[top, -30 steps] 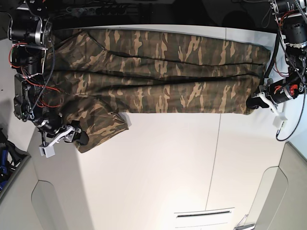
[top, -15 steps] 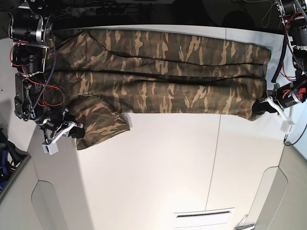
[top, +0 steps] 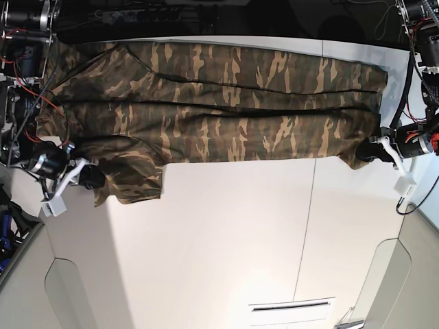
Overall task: Fold the T-shirt properly
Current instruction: 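Grasp the hem edge with both grippers and fold it over again, then release the folded strip and raise both grippers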
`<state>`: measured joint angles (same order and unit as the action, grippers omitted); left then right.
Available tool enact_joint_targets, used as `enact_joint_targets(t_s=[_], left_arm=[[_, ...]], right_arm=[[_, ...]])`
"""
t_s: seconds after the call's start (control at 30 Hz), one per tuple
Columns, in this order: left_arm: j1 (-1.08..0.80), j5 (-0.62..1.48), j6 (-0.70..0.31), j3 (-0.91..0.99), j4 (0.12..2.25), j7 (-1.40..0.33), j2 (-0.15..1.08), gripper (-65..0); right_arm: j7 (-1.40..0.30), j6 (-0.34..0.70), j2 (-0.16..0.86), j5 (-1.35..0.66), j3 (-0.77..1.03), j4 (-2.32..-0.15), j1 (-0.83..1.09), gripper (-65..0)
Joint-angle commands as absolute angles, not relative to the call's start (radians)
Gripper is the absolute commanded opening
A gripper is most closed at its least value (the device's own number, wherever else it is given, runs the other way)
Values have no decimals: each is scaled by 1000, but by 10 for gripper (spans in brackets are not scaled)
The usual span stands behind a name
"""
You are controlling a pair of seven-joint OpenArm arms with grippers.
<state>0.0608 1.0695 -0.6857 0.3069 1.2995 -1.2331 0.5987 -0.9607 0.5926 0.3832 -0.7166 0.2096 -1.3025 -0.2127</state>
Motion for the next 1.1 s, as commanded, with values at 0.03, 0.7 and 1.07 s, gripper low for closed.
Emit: enact_joint_targets(t_s=[0.03, 0.7, 1.07], left_arm=[[76, 1127, -698, 313, 1328, -1262, 621, -650], [-172, 1205, -698, 315, 1526, -1278, 740, -650], [-192, 1185, -698, 315, 1524, -1267, 739, -650]], right_arm=[[-961, 599, 422, -772, 254, -1380, -184, -650], [-1130, 630, 451, -1066, 559, -1687, 249, -650], [-1118, 628, 389, -986, 570, -1696, 395, -650]])
